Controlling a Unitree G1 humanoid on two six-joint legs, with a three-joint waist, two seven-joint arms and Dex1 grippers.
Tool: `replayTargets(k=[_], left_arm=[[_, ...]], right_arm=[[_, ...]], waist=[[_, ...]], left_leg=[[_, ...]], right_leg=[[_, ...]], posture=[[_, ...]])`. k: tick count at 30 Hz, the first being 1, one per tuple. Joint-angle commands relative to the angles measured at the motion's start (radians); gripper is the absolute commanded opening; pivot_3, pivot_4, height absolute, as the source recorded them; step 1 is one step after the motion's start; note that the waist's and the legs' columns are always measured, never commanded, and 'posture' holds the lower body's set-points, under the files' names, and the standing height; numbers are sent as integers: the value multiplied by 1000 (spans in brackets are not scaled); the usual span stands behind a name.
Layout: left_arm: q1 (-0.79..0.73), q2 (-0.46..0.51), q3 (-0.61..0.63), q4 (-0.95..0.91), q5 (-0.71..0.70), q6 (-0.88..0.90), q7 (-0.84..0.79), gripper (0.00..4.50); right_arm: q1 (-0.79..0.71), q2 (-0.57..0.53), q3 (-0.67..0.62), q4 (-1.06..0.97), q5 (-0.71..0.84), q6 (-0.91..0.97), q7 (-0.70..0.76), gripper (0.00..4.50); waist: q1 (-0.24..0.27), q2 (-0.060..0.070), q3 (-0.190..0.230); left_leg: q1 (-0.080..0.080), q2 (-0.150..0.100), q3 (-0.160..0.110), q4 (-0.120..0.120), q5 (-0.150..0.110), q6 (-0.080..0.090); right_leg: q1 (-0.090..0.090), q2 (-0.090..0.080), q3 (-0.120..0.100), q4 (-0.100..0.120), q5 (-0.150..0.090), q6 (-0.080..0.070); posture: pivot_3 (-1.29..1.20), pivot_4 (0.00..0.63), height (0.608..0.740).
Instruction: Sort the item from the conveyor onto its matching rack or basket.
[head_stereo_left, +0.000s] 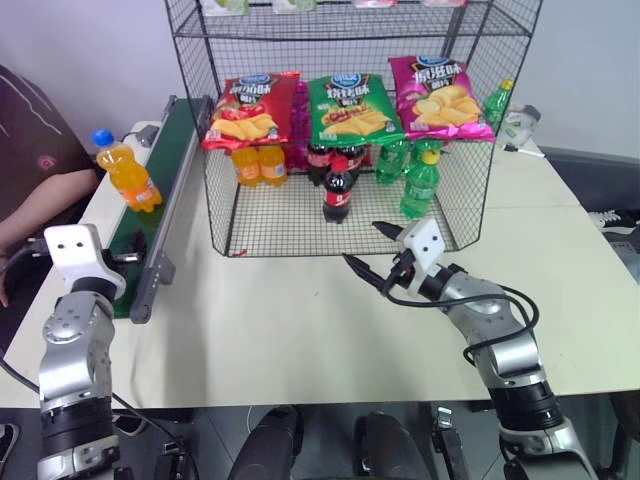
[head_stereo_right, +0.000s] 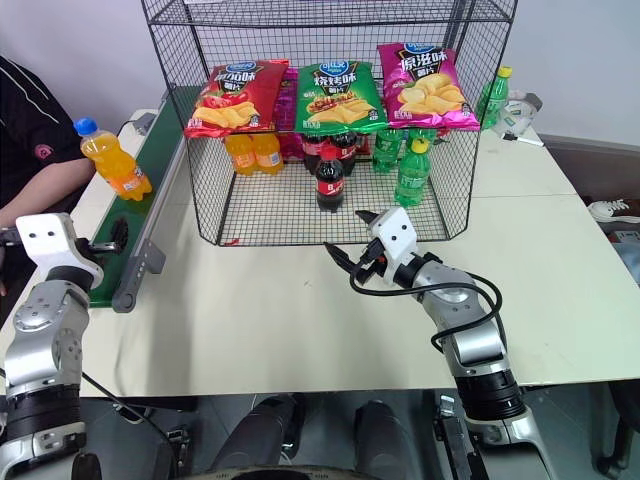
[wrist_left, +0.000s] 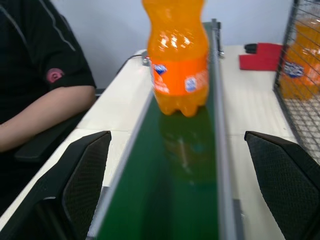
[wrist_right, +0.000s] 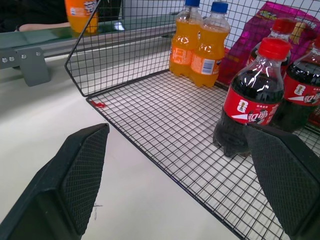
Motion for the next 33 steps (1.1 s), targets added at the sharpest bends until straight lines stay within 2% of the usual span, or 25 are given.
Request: replayTargets(k=[1,33], left_arm=[[-14,22,32,-10,-6,-24,1,4462],[-26,44,83,-34,-45,-73,-21,4462]], right_arm=[[-23,6,2,-11,3,-20,1,4500],[-20,15,25,-10,6,-28,8,4500]], waist=[[0,0,0],[0,0,0]], left_leg=[[0,0,0,0,0,0],[0,0,0,0,0,0]], right_leg=[[0,0,0,0,0,0],[0,0,0,0,0,0]], posture=[[0,150,740],[0,150,740]])
